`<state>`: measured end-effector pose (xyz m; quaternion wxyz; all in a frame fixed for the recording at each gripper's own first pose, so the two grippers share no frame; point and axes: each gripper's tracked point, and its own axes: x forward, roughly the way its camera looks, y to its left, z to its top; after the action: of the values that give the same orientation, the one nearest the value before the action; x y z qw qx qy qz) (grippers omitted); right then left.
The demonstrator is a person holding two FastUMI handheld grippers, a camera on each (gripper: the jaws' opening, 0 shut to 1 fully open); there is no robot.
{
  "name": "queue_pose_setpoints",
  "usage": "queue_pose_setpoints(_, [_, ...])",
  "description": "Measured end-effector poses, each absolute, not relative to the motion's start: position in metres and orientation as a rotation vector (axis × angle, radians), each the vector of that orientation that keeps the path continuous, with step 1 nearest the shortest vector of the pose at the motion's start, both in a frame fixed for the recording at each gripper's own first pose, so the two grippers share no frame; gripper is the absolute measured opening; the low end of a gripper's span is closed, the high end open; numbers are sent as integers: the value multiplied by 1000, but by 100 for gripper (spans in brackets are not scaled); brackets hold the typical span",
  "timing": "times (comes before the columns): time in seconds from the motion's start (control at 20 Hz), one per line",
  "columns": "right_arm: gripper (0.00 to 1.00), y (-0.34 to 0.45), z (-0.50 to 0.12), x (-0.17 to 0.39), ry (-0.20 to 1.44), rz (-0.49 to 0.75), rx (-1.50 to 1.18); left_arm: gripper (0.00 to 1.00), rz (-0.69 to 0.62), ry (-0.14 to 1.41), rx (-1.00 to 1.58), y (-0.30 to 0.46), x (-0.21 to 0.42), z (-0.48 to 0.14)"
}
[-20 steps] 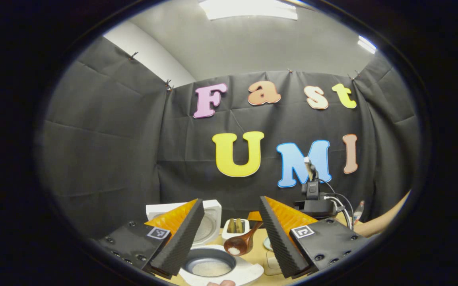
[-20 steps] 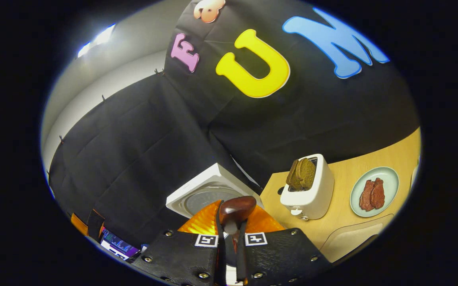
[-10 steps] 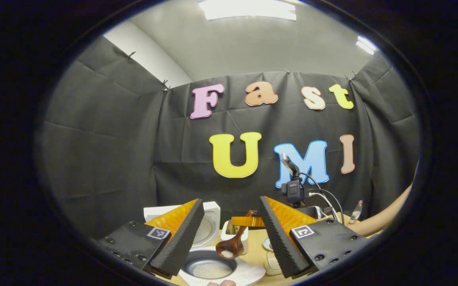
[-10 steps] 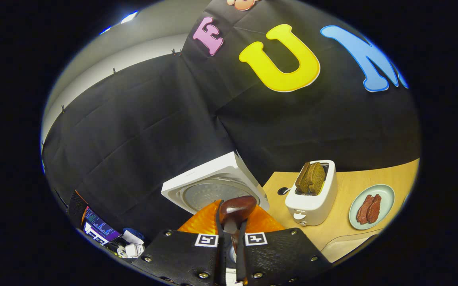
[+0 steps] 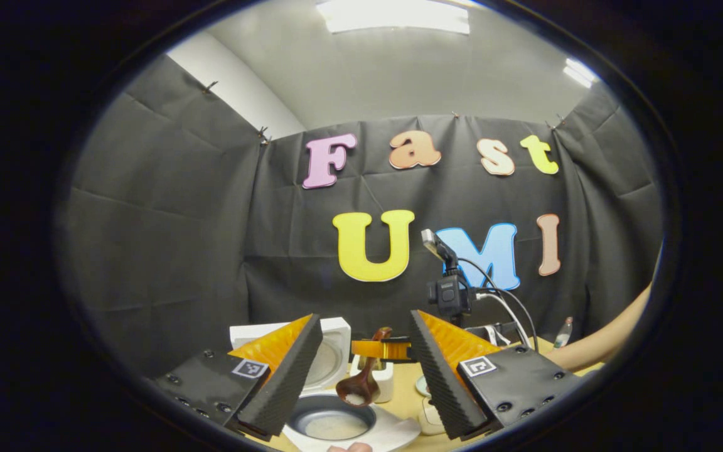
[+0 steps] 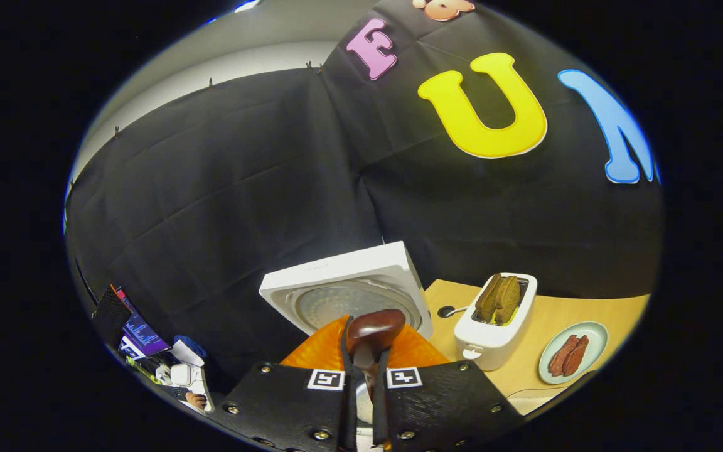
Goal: Close the left gripper, press the button to open the rice cooker; take a wooden spoon from the chopstick holder with the right hand, scoop a spoonful of rice and pour it into the rice cooker, then put the wooden spoon back into the chopstick holder.
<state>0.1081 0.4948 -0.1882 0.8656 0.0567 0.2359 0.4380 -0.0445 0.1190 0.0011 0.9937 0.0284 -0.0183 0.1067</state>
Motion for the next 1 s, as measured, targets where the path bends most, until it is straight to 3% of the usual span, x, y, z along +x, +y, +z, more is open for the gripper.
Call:
queue_pose_setpoints(0.2, [10,501,-185,105,458,947,54,92,223,-28,48,120,-45,-1])
queue_pose_setpoints(0.45, [10,510,-188,100,424,987,-35,97,247,-24,47,124,-47,-3])
queue_pose_setpoints(0.5, [10,512,-189,100,425,995,-43,92,249,-21,47,125,-49,-4])
queue_pose_setpoints(0.85, [10,521,-184,95,412,1017,-106,92,256,-31,48,127,-48,-2])
queue_pose_setpoints(1.0, [10,522,-181,94,402,1022,-123,98,262,-29,45,127,-50,-3])
